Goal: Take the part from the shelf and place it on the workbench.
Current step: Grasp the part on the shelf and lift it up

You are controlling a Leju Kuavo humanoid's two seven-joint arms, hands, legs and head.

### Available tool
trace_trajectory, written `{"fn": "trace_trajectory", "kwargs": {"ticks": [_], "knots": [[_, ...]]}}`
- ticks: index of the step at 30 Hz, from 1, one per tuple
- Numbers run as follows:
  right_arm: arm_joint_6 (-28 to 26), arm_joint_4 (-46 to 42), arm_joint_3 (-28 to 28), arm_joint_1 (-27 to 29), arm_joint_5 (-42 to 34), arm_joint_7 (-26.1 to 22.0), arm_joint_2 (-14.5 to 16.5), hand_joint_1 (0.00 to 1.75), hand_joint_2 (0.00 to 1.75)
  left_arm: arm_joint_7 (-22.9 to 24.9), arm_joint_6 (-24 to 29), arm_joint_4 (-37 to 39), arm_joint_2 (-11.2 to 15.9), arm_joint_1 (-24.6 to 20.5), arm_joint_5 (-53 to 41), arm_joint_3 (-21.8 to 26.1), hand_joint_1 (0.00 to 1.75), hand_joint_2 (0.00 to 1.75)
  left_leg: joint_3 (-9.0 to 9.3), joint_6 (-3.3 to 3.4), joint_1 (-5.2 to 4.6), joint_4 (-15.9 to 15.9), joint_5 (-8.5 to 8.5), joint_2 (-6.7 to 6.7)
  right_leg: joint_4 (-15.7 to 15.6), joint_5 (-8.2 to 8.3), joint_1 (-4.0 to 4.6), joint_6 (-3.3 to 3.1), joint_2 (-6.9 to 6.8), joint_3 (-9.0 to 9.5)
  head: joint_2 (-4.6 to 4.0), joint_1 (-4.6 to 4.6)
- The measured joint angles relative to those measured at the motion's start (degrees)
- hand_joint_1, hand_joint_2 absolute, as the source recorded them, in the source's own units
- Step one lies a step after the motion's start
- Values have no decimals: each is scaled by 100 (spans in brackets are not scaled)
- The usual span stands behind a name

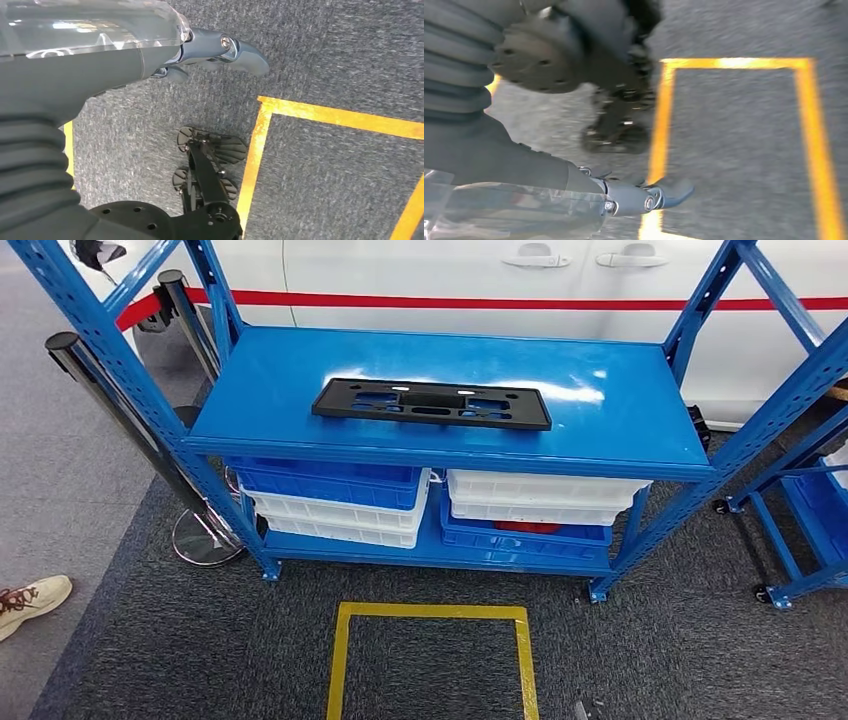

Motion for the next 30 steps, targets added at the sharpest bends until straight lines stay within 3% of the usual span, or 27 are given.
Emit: {"fn": "trace_trajectory", "kwargs": {"ticks": [2,4,5,6,7,8,10,11,16,18,20,21,22,23,25,26,28,30], "knots": [[123,-294,98,-13,-176,-126,13,0,0,-25,-18,13,-7,-20,-54,83,0,0,37,38,49,-69,35,18,286,-175,-1,43,-55,-127,0,11],[232,-631,216,-17,-369,-248,19,0,0,-51,-28,27,-12,-27,-105,162,0,0,49,48,65,-85,40,38,979,-489,-38,83,-106,-496,0,23],[283,-810,283,-18,-469,-306,20,0,0,-64,-32,37,-14,-28,-130,203,0,0,51,45,70,-82,36,45,1327,-589,-61,102,-115,-699,0,22],[328,-980,346,-16,-560,-359,21,0,0,-75,-35,46,-16,-29,-155,241,0,0,59,35,77,-79,27,50,1511,-579,-83,121,-122,-825,0,21],[376,-1159,411,-15,-649,-410,22,0,0,-84,-39,53,-19,-30,-177,280,0,0,73,18,88,-73,12,50,1487,-455,-106,139,-131,-852,0,21],[426,-1351,478,-15,-740,-462,23,0,0,-90,-43,61,-26,-32,-204,318,0,0,95,-10,104,-63,-10,49,1250,-238,-130,158,-145,-773,0,21],[517,-1711,606,-32,-901,-558,32,0,0,-103,-50,70,-37,-39,-247,387,0,0,125,-94,122,-22,-74,45,546,144,-153,192,-182,-490,0,27],[562,-1892,671,-46,-979,-605,37,0,0,-109,-53,74,-41,-47,-268,421,0,0,124,-140,121,-1,-101,44,304,222,-148,176,-192,-391,0,26],[806,-2894,1006,-70,-1367,-847,81,0,0,-149,-69,97,-62,-87,-380,590,0,0,83,-316,144,102,-210,52,154,186,-89,-59,-173,-358,0,12],[893,-3302,1140,-95,-1508,-940,94,0,0,-171,-80,104,-69,-99,-421,653,0,0,-155,-334,152,620,-498,49,141,178,-75,-133,-175,-341,0,2],[981,-3697,1291,-112,-1642,-1023,103,0,0,-187,-88,116,-72,-100,-469,722,0,0,-563,-321,141,1402,-803,48,142,161,-33,-176,-175,-331,0,-2],[1026,-3892,1373,-115,-1707,-1060,109,0,0,-192,-92,125,-73,-98,-490,757,0,0,-709,-306,132,1649,-836,47,144,153,-9,-191,-172,-321,0,-2],[1069,-4095,1455,-118,-1772,-1104,117,0,0,-196,-94,133,-75,-97,-516,792,0,0,-765,-282,121,1696,-754,47,145,143,16,-206,-167,-305,0,-2],[1114,-4303,1534,-125,-1840,-1147,124,0,0,-200,-97,139,-77,-98,-538,825,0,0,-717,-244,106,1519,-569,46,146,132,41,-218,-160,-283,0,-2],[1201,-4707,1681,-155,-1967,-1232,139,0,0,-211,-100,141,-78,-108,-586,887,0,0,-432,-124,54,805,-125,35,145,109,72,-230,-148,-241,0,2],[1246,-4894,1749,-182,-2030,-1269,146,0,0,-216,-102,142,-78,-116,-607,918,0,0,-301,-69,28,483,4,31,150,100,83,-223,-142,-238,0,4],[1336,-5251,1874,-222,-2150,-1347,164,0,0,-226,-103,145,-79,-128,-651,978,0,0,-195,-16,-11,197,37,26,154,100,81,-185,-141,-263,0,2],[1432,-5640,1995,-241,-2276,-1423,184,0,0,-237,-104,151,-88,-131,-692,1040,0,0,-178,-10,-3,105,52,28,153,96,73,-127,-147,-279,0,-5]]}}
